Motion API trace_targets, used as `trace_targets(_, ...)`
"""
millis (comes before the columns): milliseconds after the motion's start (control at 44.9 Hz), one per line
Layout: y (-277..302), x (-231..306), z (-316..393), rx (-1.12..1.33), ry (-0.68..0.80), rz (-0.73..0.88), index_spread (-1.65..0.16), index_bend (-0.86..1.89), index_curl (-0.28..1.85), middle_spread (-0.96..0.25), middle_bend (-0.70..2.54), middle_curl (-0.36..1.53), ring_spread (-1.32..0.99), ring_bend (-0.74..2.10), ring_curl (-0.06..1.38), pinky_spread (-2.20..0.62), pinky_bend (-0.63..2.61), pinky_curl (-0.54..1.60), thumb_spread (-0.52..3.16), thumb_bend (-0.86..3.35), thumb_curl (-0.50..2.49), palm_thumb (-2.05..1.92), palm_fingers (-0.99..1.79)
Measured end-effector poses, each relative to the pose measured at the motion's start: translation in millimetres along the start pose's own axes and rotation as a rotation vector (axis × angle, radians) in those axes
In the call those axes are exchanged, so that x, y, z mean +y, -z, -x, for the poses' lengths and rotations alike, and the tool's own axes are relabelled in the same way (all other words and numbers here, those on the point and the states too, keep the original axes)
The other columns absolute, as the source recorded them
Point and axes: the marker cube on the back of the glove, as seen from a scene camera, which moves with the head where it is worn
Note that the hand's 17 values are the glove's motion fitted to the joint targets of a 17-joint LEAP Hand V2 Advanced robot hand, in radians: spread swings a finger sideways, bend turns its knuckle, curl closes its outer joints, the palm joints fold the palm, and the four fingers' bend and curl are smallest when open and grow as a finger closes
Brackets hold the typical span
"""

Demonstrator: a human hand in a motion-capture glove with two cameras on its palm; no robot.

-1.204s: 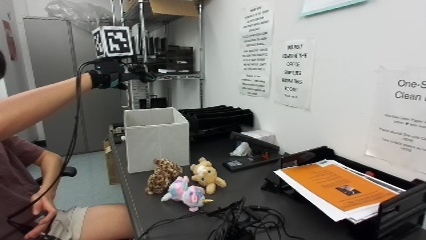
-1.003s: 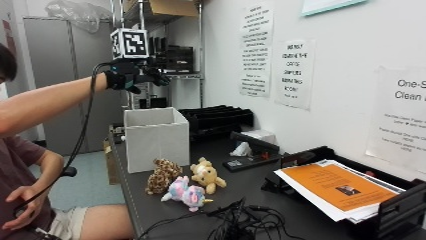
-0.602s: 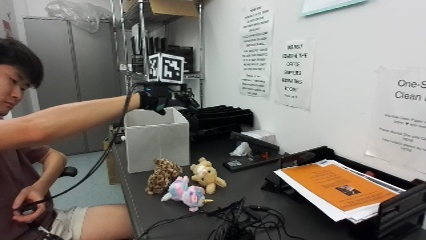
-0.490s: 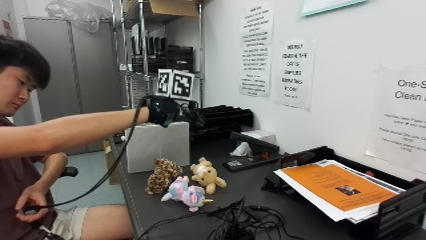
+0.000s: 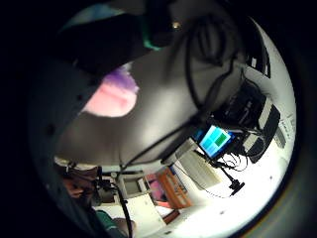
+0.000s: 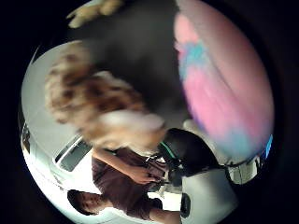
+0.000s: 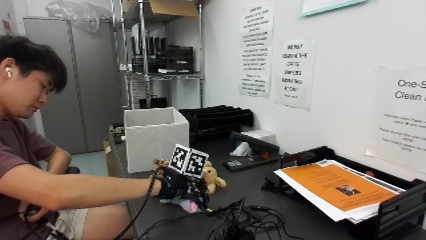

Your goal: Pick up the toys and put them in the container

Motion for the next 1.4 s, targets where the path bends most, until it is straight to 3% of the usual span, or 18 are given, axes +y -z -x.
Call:
trace_targets(89,-4.3,-2.8,-3.3,-0.052,-0.003,-0.108,-0.28,0.31,0.23,-0.04,0.15,0.20,0.02,0.37,0.19,0.07,0.96,0.36,1.22,0.02,0.31,0.18,0.05)
trace_targets(223,-4.9,-7.3,-6.8,-0.177,-0.031,-0.214,-0.28,0.50,0.27,-0.16,0.44,0.29,-0.15,0.64,0.23,0.02,0.63,0.24,1.27,0.08,0.35,0.32,0.62)
trace_targets(334,-2.4,-9.3,-8.7,-0.181,-0.065,-0.206,-0.27,0.52,0.32,-0.23,0.57,0.36,-0.26,0.90,0.32,-0.09,0.57,0.24,1.16,0.17,0.45,0.54,0.77)
trace_targets(468,26.8,6.4,-7.5,-0.149,-0.120,-0.168,-0.29,0.76,0.42,-0.27,0.81,0.46,-0.33,1.05,0.40,-0.20,0.65,0.28,0.95,0.13,0.53,0.56,1.21)
trace_targets(691,123.6,55.7,8.0,-0.105,-0.140,-0.265,-0.27,1.00,0.59,-0.28,1.04,0.60,-0.36,1.23,0.52,-0.30,0.86,0.40,0.70,0.08,0.63,0.55,1.18)
trace_targets(892,238.3,115.0,35.6,-0.051,-0.144,-0.407,-0.25,1.09,0.68,-0.27,1.15,0.68,-0.36,1.32,0.58,-0.34,0.96,0.47,0.56,0.05,0.71,0.56,1.10)
trace_targets(1003,273.7,127.2,57.0,-0.051,-0.140,-0.462,-0.24,1.11,0.71,-0.27,1.17,0.71,-0.36,1.34,0.60,-0.34,0.99,0.50,0.50,0.03,0.75,0.56,1.06)
trace_targets(1226,344.2,116.1,170.6,-0.025,-0.012,-0.550,-0.23,1.12,0.77,-0.26,1.19,0.75,-0.35,1.37,0.63,-0.35,1.03,0.54,0.43,0.01,0.82,0.57,1.03)
trace_targets(1405,364.8,75.9,316.4,0.028,0.179,-0.532,-0.22,1.13,0.81,-0.25,1.20,0.78,-0.35,1.39,0.64,-0.36,1.04,0.56,0.40,-0.01,0.86,0.57,1.01)
